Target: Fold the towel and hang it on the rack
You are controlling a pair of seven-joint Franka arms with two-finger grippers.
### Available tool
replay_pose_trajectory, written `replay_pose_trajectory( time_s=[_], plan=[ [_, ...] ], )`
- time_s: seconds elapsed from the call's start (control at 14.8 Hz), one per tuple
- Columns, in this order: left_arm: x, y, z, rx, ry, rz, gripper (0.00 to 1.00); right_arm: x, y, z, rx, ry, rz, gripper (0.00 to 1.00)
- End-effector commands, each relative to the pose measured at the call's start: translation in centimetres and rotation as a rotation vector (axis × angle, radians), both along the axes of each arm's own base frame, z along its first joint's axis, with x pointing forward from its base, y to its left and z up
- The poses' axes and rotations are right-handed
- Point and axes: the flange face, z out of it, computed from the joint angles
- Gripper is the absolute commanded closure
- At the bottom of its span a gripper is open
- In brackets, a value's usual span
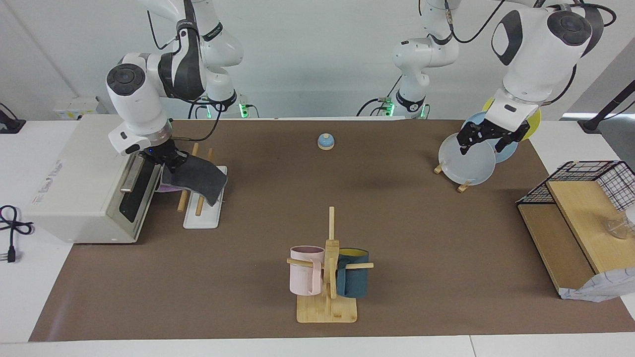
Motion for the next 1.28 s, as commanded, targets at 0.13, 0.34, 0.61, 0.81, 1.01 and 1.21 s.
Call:
replay_pose_trajectory(
  time_s=[0.13, 0.34, 0.61, 0.81, 1.01, 1.21],
  plan=[
    [-0.3, 0.0, -0.3, -0.066, 0.022, 0.012, 0.00, -0.6, -1.0, 0.3, -0.005, 0.012, 0.022, 1.00],
    [-0.3, -0.2, -0.2, -0.075, 0.018, 0.013, 0.00, -0.6, -1.1, 0.3, 0.000, 0.012, 0.023, 0.68],
    [-0.3, -0.2, -0.2, -0.074, 0.018, 0.002, 0.00, -0.5, -1.2, 0.5, 0.007, 0.018, 0.092, 0.00],
    [-0.2, 0.0, -0.2, -0.071, 0.018, 0.005, 0.00, -0.4, -0.9, 1.4, 0.006, 0.013, 0.098, 0.00],
    [-0.3, 0.2, -0.2, -0.069, 0.019, 0.009, 0.00, 0.7, -0.8, 4.7, 0.020, 0.004, 0.087, 0.00],
    [-0.3, 0.4, -0.2, -0.070, 0.019, 0.008, 0.00, 1.2, -0.2, 7.8, 0.070, -0.007, 0.062, 0.00]
  ],
)
